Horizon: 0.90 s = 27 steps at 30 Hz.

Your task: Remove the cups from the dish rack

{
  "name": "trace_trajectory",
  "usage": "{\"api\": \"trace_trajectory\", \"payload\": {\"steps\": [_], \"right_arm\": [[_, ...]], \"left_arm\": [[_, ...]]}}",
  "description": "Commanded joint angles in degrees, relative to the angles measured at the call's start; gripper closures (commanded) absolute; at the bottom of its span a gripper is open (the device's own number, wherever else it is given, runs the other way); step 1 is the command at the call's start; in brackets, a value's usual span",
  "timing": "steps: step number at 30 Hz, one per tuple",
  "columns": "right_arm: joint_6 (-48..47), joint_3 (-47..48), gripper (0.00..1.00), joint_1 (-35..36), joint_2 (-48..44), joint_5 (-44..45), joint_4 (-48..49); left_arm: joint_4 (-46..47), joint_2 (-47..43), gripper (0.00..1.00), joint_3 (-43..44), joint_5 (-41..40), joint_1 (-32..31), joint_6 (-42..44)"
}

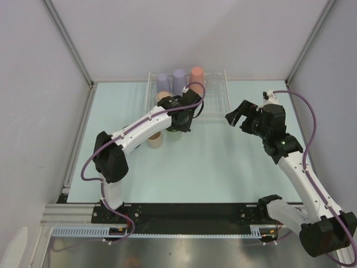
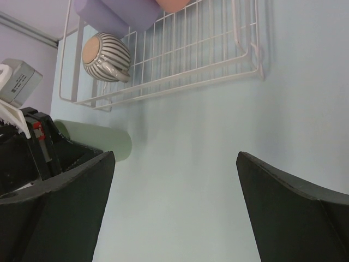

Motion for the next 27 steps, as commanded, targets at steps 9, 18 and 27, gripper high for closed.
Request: {"api": "trace_trajectory", "payload": {"steps": [9, 18, 27], "right_arm": [[-1.11, -1.77, 0.00, -0.13, -2.01, 1.65, -0.40], [-1.64, -1.94, 0.00, -0.66, -1.40, 1.66, -0.49], [-1.73, -1.85, 0.00, -0.74, -0.78, 1.48, 0.04]], "left_arm": [[2.65, 7.21, 1.00, 6.00, 1.65, 0.19, 2.59], [2.91, 9.85, 1.00, 6.00, 3.15, 1.77, 1.62], [3.09, 9.59, 0.99, 2.84, 3.94, 2.82, 0.13]]}}
